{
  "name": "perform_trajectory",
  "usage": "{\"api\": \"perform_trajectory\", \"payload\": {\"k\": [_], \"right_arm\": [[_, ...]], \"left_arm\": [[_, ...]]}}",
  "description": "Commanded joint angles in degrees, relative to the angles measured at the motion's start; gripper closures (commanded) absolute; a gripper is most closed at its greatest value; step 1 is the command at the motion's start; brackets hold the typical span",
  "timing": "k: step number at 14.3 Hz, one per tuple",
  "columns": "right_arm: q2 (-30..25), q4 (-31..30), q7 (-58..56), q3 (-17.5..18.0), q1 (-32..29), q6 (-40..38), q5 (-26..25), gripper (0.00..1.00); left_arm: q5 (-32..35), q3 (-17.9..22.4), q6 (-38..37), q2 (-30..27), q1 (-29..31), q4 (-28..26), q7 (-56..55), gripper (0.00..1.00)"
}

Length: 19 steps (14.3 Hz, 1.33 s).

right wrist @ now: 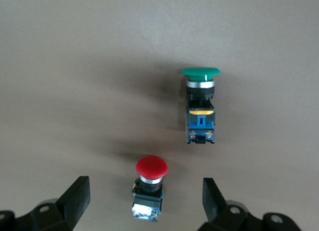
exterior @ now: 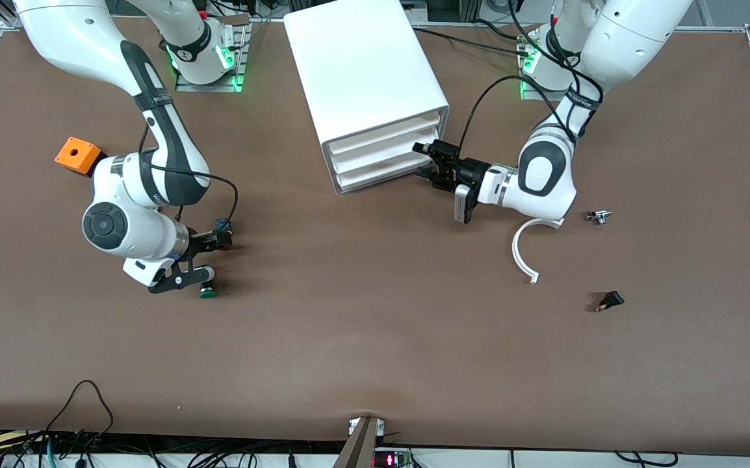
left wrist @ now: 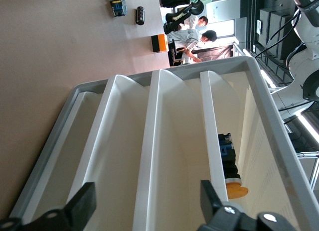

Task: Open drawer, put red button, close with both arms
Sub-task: 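Pull the top drawer open with the left gripper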

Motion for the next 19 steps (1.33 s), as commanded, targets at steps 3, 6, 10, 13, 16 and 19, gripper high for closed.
{"api": "perform_trajectory", "payload": {"k": [3, 6, 10, 13, 16, 19], "right_arm": [[-7.69, -9.27, 0.35, 0.11, 0.01, 2.46, 1.09, 0.0], [-8.23, -11.47, 0.35, 0.11, -0.25, 2.63, 1.17, 0.0], [-6.82, -11.91, 4.22, 0.11, -0.08, 4.3, 1.17, 0.0], [-5.6, -12.18, 4.74, 0.11, -0.08, 5.18, 1.17, 0.0], [-4.1, -12.27, 5.09, 0.19, -0.08, 6.85, 1.44, 0.0], [-4.01, -12.53, 5.09, 0.19, 0.01, 7.03, 3.64, 0.0]], "left_arm": [[-3.6, -0.26, 0.38, 1.29, -0.95, -1.72, 4.71, 0.32], [-5.89, -1.49, 0.38, 2.7, -1.13, -1.82, 6.82, 0.58], [-5.81, -1.49, 0.2, 2.7, -0.6, -1.82, 6.91, 0.86], [-5.81, -1.4, -0.41, 2.62, -0.16, -1.73, 6.82, 1.0], [-5.81, -1.4, -0.68, 2.62, 0.1, -1.64, 6.74, 1.0], [-5.63, -1.4, -0.68, 2.62, 0.89, -0.68, 5.42, 1.0]]}}
